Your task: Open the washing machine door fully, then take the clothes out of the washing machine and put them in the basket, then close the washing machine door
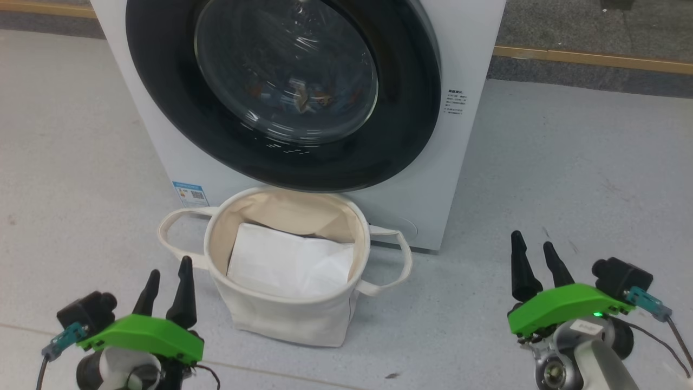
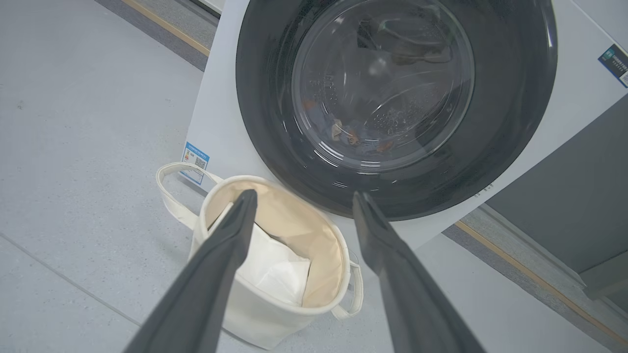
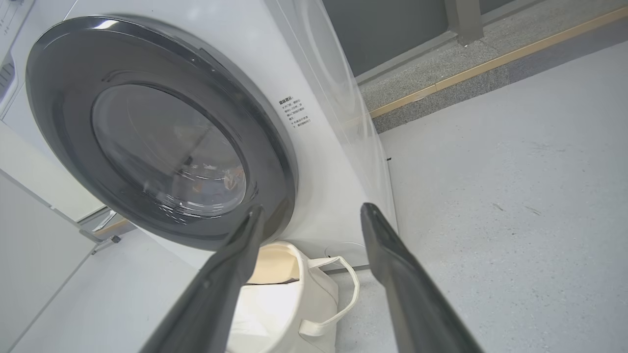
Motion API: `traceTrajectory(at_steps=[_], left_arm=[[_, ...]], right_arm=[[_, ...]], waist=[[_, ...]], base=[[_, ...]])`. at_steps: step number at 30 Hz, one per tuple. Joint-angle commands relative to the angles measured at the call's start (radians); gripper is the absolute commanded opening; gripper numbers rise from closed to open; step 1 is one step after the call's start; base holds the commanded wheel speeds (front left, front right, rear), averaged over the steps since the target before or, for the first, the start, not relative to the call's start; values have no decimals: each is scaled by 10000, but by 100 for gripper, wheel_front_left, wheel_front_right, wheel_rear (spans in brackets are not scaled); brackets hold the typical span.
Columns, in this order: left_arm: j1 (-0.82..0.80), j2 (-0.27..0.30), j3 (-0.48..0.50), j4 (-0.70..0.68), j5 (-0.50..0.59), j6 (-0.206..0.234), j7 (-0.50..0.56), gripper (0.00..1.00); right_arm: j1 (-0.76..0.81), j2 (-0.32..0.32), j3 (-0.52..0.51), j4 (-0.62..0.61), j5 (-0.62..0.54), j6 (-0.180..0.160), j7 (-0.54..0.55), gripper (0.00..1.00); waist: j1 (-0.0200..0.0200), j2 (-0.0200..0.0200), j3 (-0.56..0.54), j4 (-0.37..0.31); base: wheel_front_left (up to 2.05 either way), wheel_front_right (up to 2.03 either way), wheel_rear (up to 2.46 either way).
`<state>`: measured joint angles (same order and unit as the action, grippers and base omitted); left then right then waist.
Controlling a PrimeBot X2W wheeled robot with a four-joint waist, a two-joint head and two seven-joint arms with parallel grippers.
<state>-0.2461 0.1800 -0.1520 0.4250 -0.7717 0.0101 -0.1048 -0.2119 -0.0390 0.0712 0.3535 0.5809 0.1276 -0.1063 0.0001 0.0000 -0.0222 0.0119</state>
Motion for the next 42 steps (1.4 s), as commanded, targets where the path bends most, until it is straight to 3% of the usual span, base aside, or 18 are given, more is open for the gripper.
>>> traceTrajectory(at_steps=[1, 14, 42], left_arm=[[-646, 317, 166, -288, 276, 62, -146, 100], [-1193, 532, 32, 21, 1906, 329, -555, 100], [-1973, 1055, -279, 156, 5210, 671, -1344, 100]], right_arm=[[-654, -63, 206, -297, -339, 20, -130, 100], [-1171, -77, 364, -131, -2431, 23, -539, 100], [-1948, -104, 570, 110, -5023, 29, -1328, 100]], waist=[[0, 0, 4, -7], [0, 0, 61, -42], [-1, 0, 54, -161]], base=[[0, 0, 0], [0, 0, 0], [0, 0, 0]])
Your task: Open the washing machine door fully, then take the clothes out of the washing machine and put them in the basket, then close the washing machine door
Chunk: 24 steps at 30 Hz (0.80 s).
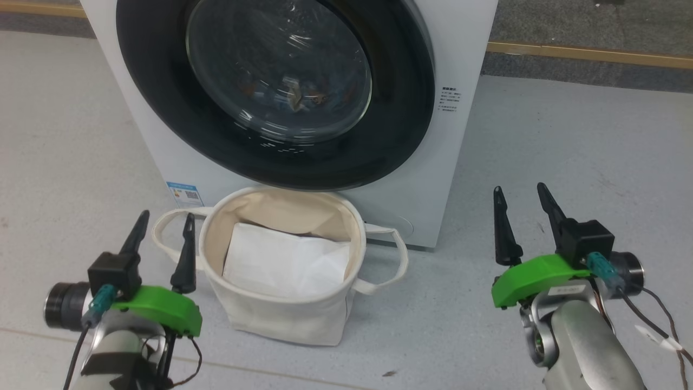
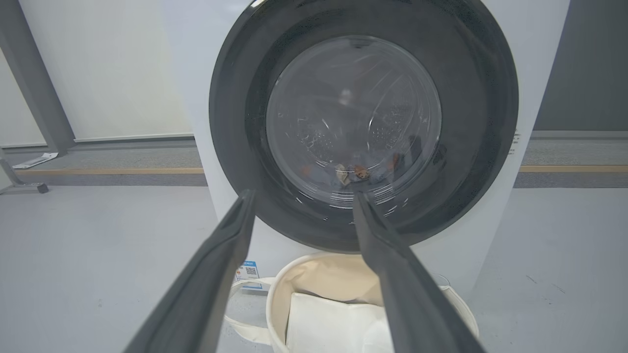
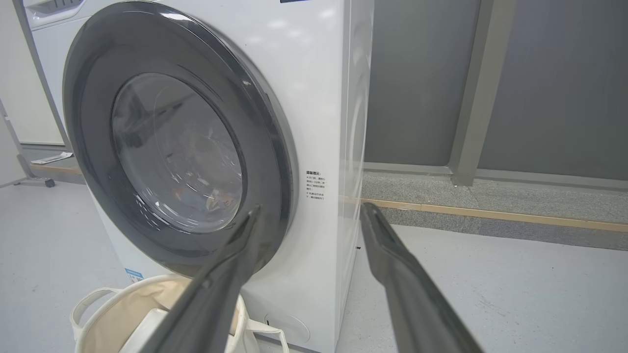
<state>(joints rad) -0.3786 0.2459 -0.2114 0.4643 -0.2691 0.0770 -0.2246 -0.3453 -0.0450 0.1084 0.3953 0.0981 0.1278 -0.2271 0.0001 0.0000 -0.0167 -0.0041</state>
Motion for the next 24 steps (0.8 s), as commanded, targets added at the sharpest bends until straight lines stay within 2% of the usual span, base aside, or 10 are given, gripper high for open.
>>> traceTrajectory(at_steps=[1, 5, 8, 24], left_arm=[[-664, 385, 275, -218, 247, -94, -175, 100], [-790, 394, 274, -115, 503, -296, -292, 100], [-887, 440, 313, -80, 818, -247, -371, 100], [-814, 292, 699, -133, 865, -244, -371, 100]], right_arm=[[-634, -46, 201, -287, -187, 27, -150, 100], [-739, -50, 279, -186, -299, 28, -267, 100], [-850, -53, 341, -102, -472, 29, -346, 100], [-915, -53, 231, 86, 62, 29, -346, 100]], waist=[[0, 0, -11, -2], [0, 0, -30, -5], [0, 0, -39, -9], [0, 0, -7, -12]], base=[[0, 0, 0], [0, 0, 0], [0, 0, 0], [0, 0, 0]])
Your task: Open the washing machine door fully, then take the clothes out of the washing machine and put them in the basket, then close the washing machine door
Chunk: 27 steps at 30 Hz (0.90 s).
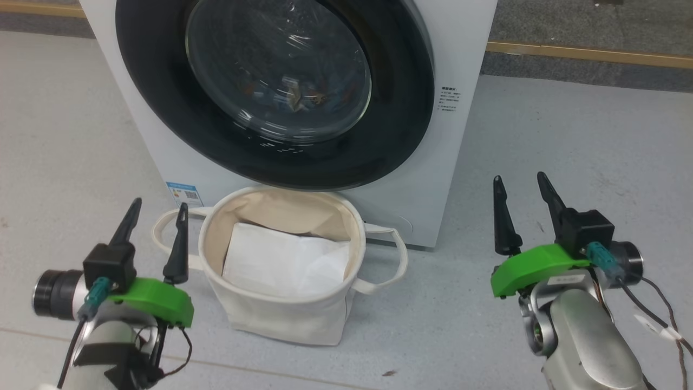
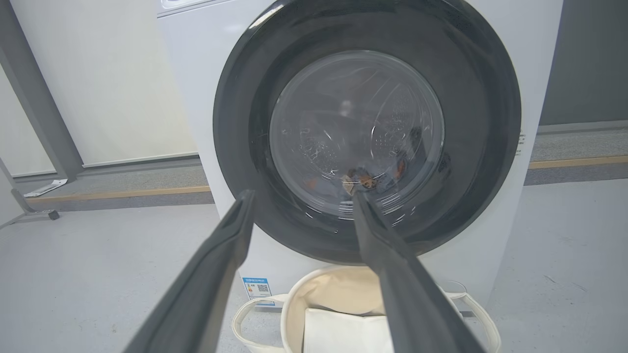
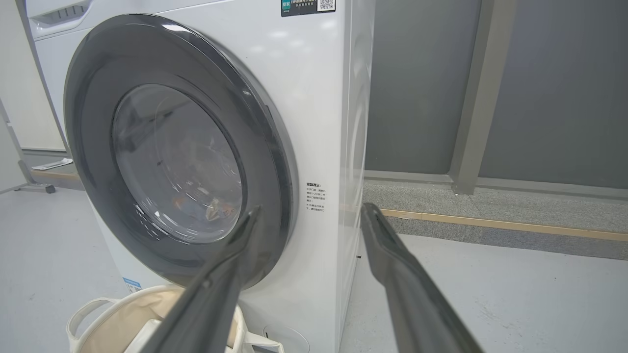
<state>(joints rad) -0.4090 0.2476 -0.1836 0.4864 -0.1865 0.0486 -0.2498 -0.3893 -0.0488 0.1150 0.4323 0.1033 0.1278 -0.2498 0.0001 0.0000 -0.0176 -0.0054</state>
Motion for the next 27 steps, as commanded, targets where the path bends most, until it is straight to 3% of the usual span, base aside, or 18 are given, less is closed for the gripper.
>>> traceTrajectory(at_steps=[1, 12, 16, 17, 18, 20, 27], left_arm=[[-506, 251, 470, -378, 11, 37, -120, 100], [-428, 41, 612, -444, 18, -162, -120, 100], [-303, -88, 628, -562, 49, -205, -120, 100], [-263, -117, 626, -585, 59, -220, -120, 100], [-225, -149, 629, -611, 65, -232, -120, 100], [-187, -181, 633, -639, 70, -241, -120, 100], [-124, -425, 720, -1071, 68, -341, -120, 100]], right_arm=[[-478, -14, 147, -263, 51, 29, -120, 100], [-512, -14, 206, -129, 955, 29, -120, 100], [-608, -14, 117, 41, 2222, 29, -120, 96], [-649, -14, 100, 87, 2796, 29, -120, 20], [-700, -39, 113, 171, 3296, 29, -120, 0], [-765, -134, 171, 269, 3818, 29, -120, 0], [-1716, -1616, 162, 175, 8151, 29, 1263, 0]], waist=[[0, 0, 11, 4], [0, 0, 86, 55], [0, 0, 159, 124], [0, 0, 192, 150], [0, 0, 228, 176], [0, 0, 272, 205], [0, 0, 1092, 466]], base=[[0, 0, 0], [0, 0, 0], [0, 0, 0], [0, 0, 0], [0, 0, 0], [0, 0, 0], [0, 0, 0]])
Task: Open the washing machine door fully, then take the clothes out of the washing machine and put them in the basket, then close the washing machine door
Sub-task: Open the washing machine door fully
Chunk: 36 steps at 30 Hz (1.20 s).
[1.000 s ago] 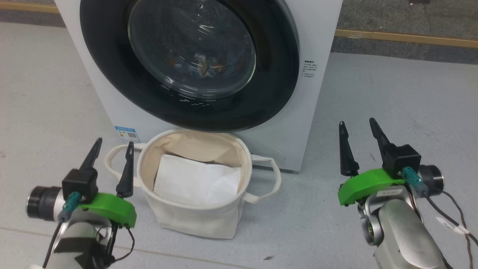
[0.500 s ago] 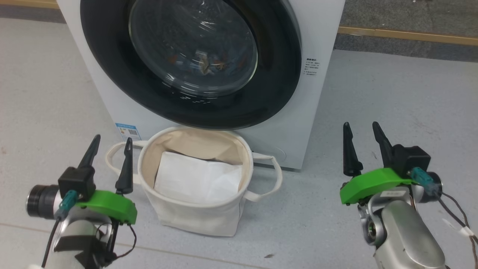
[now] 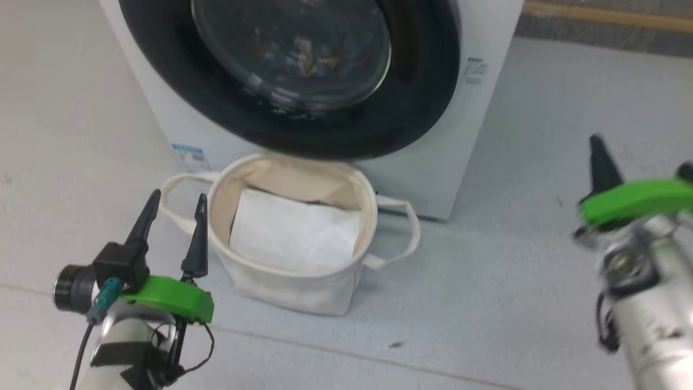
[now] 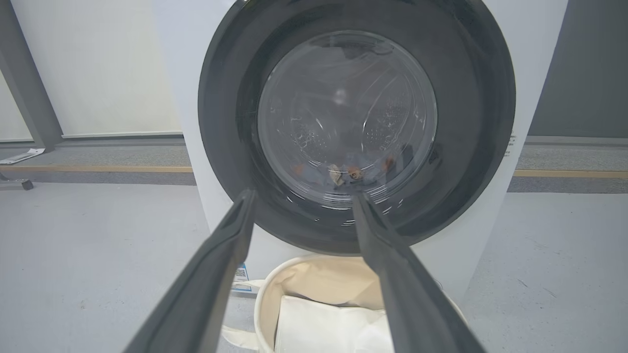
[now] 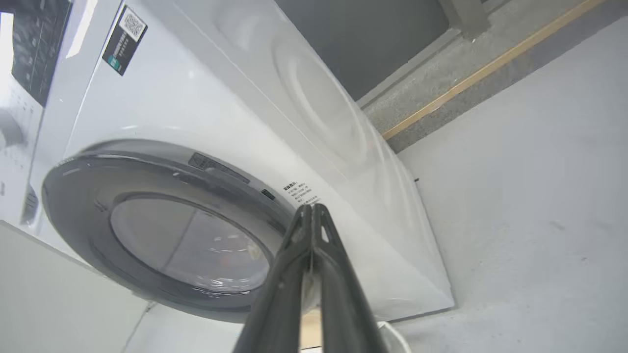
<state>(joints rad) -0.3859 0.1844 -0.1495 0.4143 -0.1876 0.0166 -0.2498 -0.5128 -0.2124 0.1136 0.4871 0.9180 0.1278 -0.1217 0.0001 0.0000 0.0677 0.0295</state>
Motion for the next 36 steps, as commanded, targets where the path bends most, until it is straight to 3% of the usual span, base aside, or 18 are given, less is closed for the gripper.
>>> traceTrajectory(at_steps=[1, 7, 8, 18, 27, 36], left_arm=[[-376, 172, 390, -401, 83, -40, -120, 100], [-568, -104, 441, -562, 129, -170, -120, 100], [-640, -244, 464, -544, 133, -212, -120, 100], [-974, -890, 414, -404, 335, -470, -120, 100], [-1222, -1246, 263, -378, 372, -593, -120, 100], [-1299, -1329, 150, -456, 290, -580, -120, 100]], right_arm=[[-645, -175, 49, -448, 751, 29, 390, 0], [-1752, -1403, -467, -507, 4039, 29, 3395, 0], [-2178, -1743, -529, -400, 4691, 29, 4366, 0], [-4733, -2602, -775, 917, 6563, 29, 7603, 0], [-6848, -3227, -772, 2049, 6692, 29, 8510, 0], [-7846, -3147, -512, 2738, 6433, 29, 8605, 0]], waist=[[0, 0, 386, 165], [0, 0, 1274, 529], [0, 0, 1551, 675], [0, 0, 2711, 1465], [0, 0, 3449, 2171], [0, 0, 3749, 2446]], base=[[0, 0, 0], [0, 0, 0], [0, 0, 0], [0, 0, 0], [0, 0, 0], [0, 0, 0]])
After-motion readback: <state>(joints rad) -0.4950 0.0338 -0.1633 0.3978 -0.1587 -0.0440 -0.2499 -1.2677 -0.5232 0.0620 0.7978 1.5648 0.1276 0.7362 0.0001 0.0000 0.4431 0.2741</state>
